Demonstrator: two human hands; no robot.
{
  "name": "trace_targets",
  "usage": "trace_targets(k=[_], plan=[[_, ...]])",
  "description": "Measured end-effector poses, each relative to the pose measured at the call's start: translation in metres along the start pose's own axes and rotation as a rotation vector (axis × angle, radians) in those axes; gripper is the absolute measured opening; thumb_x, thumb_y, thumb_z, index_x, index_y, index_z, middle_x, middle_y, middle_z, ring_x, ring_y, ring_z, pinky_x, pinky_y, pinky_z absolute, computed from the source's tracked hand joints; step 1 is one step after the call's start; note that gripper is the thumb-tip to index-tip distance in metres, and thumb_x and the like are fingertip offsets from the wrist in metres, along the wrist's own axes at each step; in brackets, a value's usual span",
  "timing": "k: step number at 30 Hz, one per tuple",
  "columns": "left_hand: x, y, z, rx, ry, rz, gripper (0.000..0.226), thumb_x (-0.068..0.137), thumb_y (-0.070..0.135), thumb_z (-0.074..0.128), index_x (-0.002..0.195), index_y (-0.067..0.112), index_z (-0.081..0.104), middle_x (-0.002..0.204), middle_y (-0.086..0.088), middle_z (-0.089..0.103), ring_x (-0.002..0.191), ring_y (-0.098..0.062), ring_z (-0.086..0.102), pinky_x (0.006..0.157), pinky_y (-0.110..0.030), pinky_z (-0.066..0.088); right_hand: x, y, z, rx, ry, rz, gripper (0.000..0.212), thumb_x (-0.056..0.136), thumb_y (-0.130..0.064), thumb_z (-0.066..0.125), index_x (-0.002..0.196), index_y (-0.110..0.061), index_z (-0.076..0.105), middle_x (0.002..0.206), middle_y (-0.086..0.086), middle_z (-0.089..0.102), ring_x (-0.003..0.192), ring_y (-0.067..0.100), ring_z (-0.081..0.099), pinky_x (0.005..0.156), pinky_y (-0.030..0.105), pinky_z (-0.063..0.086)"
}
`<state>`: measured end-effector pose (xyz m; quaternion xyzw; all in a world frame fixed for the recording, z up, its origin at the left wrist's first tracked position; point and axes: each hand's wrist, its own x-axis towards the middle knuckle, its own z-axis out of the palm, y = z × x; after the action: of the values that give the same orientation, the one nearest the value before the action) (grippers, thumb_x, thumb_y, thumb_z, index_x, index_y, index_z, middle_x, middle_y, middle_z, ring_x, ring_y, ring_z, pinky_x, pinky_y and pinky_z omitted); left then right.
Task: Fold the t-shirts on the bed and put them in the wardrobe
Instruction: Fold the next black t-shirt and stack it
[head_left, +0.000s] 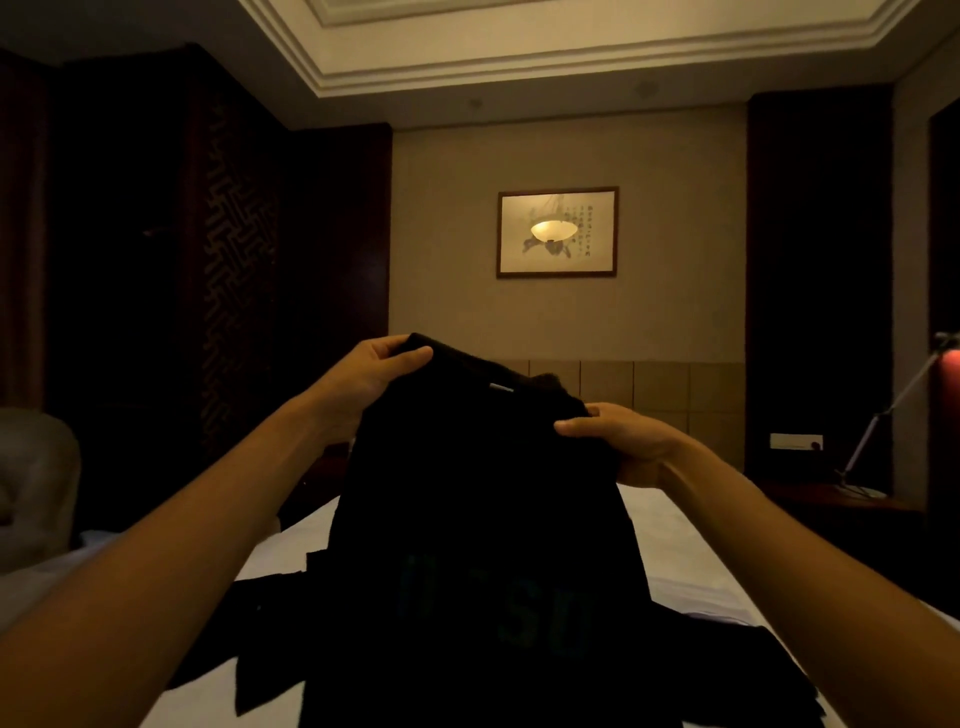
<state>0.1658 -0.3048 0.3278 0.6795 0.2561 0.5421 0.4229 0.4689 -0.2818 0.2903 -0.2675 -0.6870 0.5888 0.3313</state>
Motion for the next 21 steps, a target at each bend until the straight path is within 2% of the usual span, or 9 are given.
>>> trace_targets(k=[3,5,9,13,16,19,21], plan=[[-0.001,0.003,-0.003,0.05,0.011,0.0,0.015,0.097,0.015,0.057,0.103,0.009,0.069,0.085,-0.005,0.073,0.07,-0.014,0.071,0.057,-0.022,0.055,0.001,-0.002,0.001,0.017,-0.021,-0.071,0.102,0.054,-0.023,0.096,0.138,-0.001,0.044,0.085,0.007,0.07,0.07,0.018,0.069,0.061,0.026,0.056],[-0.001,0.005,-0.007,0.062,0.038,-0.003,0.016,0.097,0.016,0.057,0.104,0.009,0.069,0.087,-0.005,0.074,0.072,-0.014,0.071,0.058,-0.022,0.056,0.001,-0.003,0.001,-0.031,-0.017,-0.08,0.105,0.056,-0.026,0.095,0.141,0.0,0.041,0.089,0.008,0.07,0.075,0.018,0.069,0.065,0.027,0.056],[0.0,0.014,-0.017,0.065,0.096,-0.007,0.014,0.097,0.016,0.057,0.101,0.011,0.069,0.081,-0.002,0.074,0.066,-0.012,0.07,0.054,-0.021,0.055,-0.003,-0.009,-0.006,-0.101,0.06,-0.108,0.098,0.058,-0.038,0.094,0.135,0.0,0.047,0.086,0.006,0.067,0.072,0.016,0.065,0.064,0.025,0.053],[-0.002,0.018,-0.027,0.139,0.104,-0.01,0.012,0.096,0.014,0.059,0.098,0.013,0.07,0.077,-0.001,0.074,0.063,-0.011,0.07,0.054,-0.02,0.055,-0.004,-0.017,-0.01,-0.188,0.184,-0.183,0.088,0.057,-0.051,0.091,0.122,0.0,0.06,0.079,0.007,0.055,0.067,0.017,0.053,0.062,0.024,0.042],[-0.001,0.019,-0.036,0.225,0.082,0.001,0.011,0.094,0.013,0.061,0.097,0.01,0.071,0.075,-0.001,0.072,0.062,-0.009,0.068,0.053,-0.017,0.052,-0.01,-0.025,-0.009,-0.153,0.202,-0.212,0.088,0.062,-0.044,0.09,0.128,0.002,0.055,0.073,0.003,0.057,0.056,0.012,0.054,0.05,0.02,0.045],[0.0,0.021,-0.044,0.374,0.106,0.01,0.012,0.091,0.016,0.065,0.097,0.009,0.073,0.078,-0.001,0.072,0.065,-0.008,0.068,0.056,-0.015,0.052,-0.015,-0.035,-0.011,-0.115,0.219,-0.195,0.069,0.076,-0.032,0.079,0.13,0.002,0.052,0.072,0.003,0.059,0.053,0.011,0.057,0.047,0.02,0.048],[0.001,0.022,-0.049,0.481,0.116,0.003,0.012,0.089,0.019,0.068,0.094,0.01,0.074,0.075,0.0,0.072,0.064,-0.007,0.067,0.057,-0.015,0.051,-0.019,-0.043,-0.012,-0.114,0.236,-0.182,0.066,0.078,-0.028,0.079,0.129,0.004,0.052,0.075,0.005,0.059,0.054,0.012,0.057,0.048,0.02,0.048]])
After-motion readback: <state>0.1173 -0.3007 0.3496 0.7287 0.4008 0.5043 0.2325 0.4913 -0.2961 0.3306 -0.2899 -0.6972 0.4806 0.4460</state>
